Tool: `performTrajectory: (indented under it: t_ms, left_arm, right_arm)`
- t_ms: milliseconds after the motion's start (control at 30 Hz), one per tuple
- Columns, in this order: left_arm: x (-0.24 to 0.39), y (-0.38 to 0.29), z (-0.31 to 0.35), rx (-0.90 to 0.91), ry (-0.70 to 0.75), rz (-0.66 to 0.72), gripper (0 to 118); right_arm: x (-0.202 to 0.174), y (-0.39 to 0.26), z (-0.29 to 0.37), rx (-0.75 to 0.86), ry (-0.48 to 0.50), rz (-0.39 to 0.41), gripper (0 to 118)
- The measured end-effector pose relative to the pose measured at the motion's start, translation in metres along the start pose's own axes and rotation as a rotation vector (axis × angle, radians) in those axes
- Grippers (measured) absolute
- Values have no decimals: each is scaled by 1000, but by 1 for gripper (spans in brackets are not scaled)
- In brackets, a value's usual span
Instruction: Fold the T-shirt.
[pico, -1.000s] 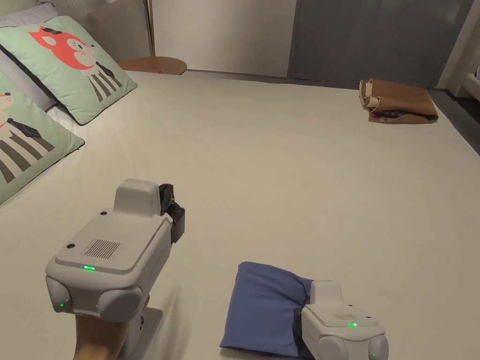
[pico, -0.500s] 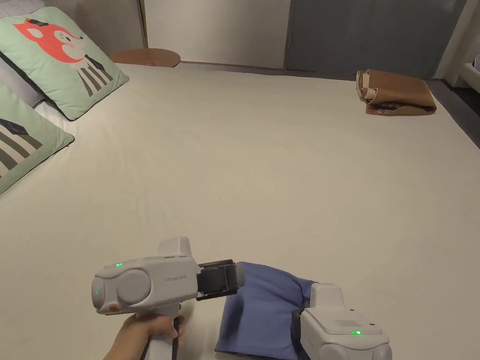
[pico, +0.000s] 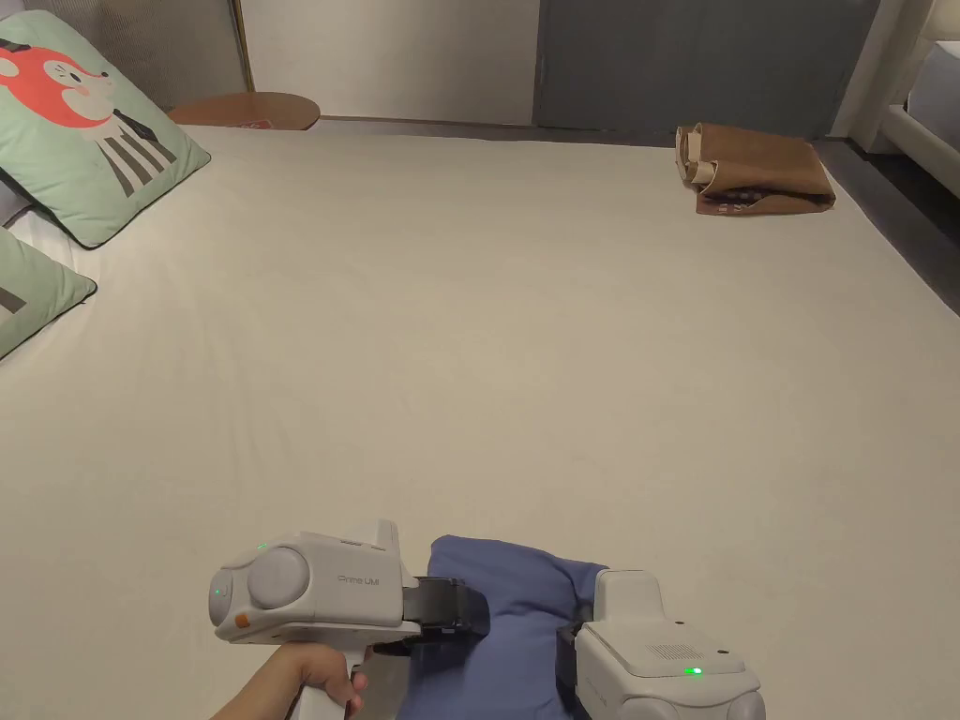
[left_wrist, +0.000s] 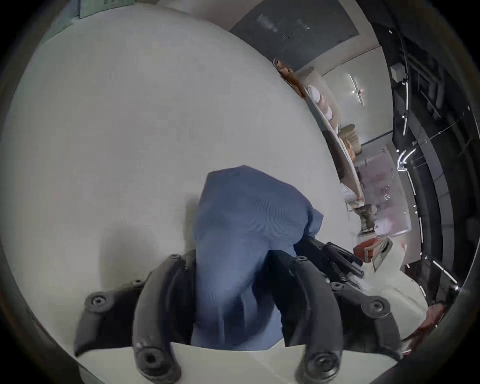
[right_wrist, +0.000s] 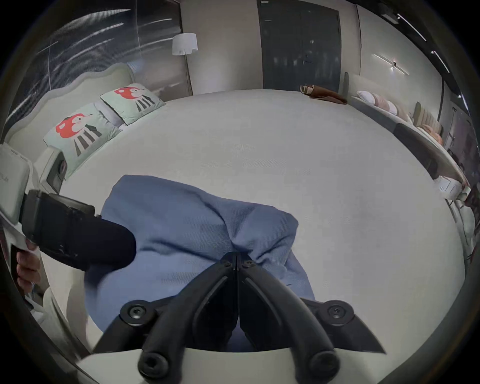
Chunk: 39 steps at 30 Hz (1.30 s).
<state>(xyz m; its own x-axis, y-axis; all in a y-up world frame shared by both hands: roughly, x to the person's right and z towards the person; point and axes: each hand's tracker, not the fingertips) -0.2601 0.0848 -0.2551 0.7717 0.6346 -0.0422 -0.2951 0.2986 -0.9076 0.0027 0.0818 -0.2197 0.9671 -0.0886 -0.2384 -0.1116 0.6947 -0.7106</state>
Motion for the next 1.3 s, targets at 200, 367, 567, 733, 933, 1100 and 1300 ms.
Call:
performTrajectory:
  t_ms: [200, 367, 567, 733, 933, 1100, 1300]
  left_arm:
    - [-9, 1, 9, -10, -106, 95, 16]
    - [1, 7, 31, -10, -108, 26, 14]
    - [-22, 36, 88, 27, 17, -92, 14]
    - [-86, 73, 148, 71, 178, -137, 14]
    - [-162, 94, 227, 127, 349, -129, 14]
    - [-240, 114, 289, 148, 483, -93, 14]
    - [-303, 125, 334, 167, 628, -4, 14]
  right_arm:
    - [-3, -3, -1, 22, -5, 15, 0]
    - [-17, 9, 16, 83, -20, 28, 0]
    - [-62, 49, 52, 234, 29, 64, 0]
    - [-114, 81, 58, 319, 89, 104, 0]
    - [-176, 109, 45, 366, 146, 152, 0]
    - [-217, 125, 31, 378, 186, 173, 0]
    - [-233, 132, 18, 379, 190, 201, 0]
